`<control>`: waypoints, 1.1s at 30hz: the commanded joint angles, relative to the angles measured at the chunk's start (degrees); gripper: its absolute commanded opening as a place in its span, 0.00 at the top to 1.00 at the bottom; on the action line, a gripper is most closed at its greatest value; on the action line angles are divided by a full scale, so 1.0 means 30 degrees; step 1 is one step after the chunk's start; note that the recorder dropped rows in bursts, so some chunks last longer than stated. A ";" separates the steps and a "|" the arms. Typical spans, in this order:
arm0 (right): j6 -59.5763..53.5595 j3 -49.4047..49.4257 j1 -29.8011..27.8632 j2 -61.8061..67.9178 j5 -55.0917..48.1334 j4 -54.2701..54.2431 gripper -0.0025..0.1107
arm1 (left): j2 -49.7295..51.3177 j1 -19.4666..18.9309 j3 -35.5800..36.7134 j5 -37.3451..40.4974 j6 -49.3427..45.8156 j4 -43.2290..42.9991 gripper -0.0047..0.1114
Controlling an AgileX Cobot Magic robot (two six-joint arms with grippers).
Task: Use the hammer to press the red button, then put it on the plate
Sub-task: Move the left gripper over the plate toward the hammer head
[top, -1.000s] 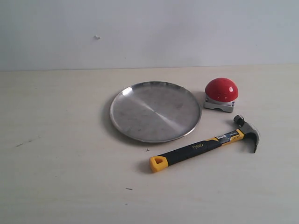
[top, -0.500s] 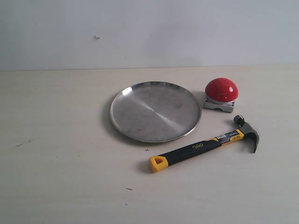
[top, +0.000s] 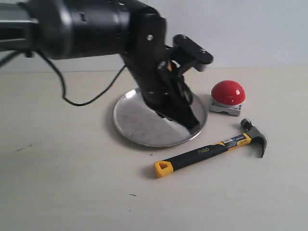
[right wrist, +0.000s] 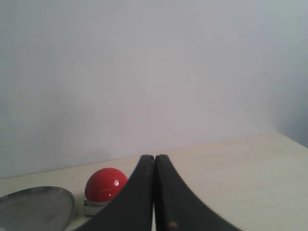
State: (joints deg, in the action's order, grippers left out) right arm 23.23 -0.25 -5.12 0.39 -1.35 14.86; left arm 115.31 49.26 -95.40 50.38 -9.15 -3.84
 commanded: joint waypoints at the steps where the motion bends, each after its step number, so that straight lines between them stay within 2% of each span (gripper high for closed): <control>1: -0.0181 0.0084 -0.0101 -0.0129 0.0114 0.0007 0.98 | 0.3374 0.0557 -0.4707 0.2774 -0.0833 0.0218 0.96; 3: -0.0181 0.0084 -0.0101 -0.0129 0.0114 0.0007 0.98 | 0.4800 0.0559 -0.6770 0.3846 -0.2144 0.0643 0.96; 6: -0.0181 0.0084 -0.0101 -0.0129 0.0114 0.0007 0.98 | 0.6296 0.0559 -0.8937 0.4047 -0.3450 0.1059 0.96; 16: -0.0181 0.0084 -0.0101 -0.0129 0.0114 0.0087 0.98 | 0.9659 0.0559 -1.3661 0.3930 -0.6885 0.4343 0.96; 22: -0.0181 0.0084 -0.0101 -0.0129 0.0114 0.0087 0.98 | 1.0899 0.0559 -1.4781 0.3733 -0.6937 0.4436 0.96; 30: -0.0181 0.0084 -0.0101 -0.0129 0.0114 0.0092 0.98 | 1.1085 0.1053 -1.4835 0.1393 -0.7331 0.4670 0.95; 33: -0.0181 0.0084 -0.0101 -0.0129 0.0114 0.0092 0.98 | 1.1054 0.1276 -1.4835 0.1313 -0.7292 0.5145 0.93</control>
State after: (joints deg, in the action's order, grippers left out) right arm 23.23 -0.25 -5.12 0.39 -1.35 14.86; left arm 149.01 52.20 -139.36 55.54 -31.02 9.82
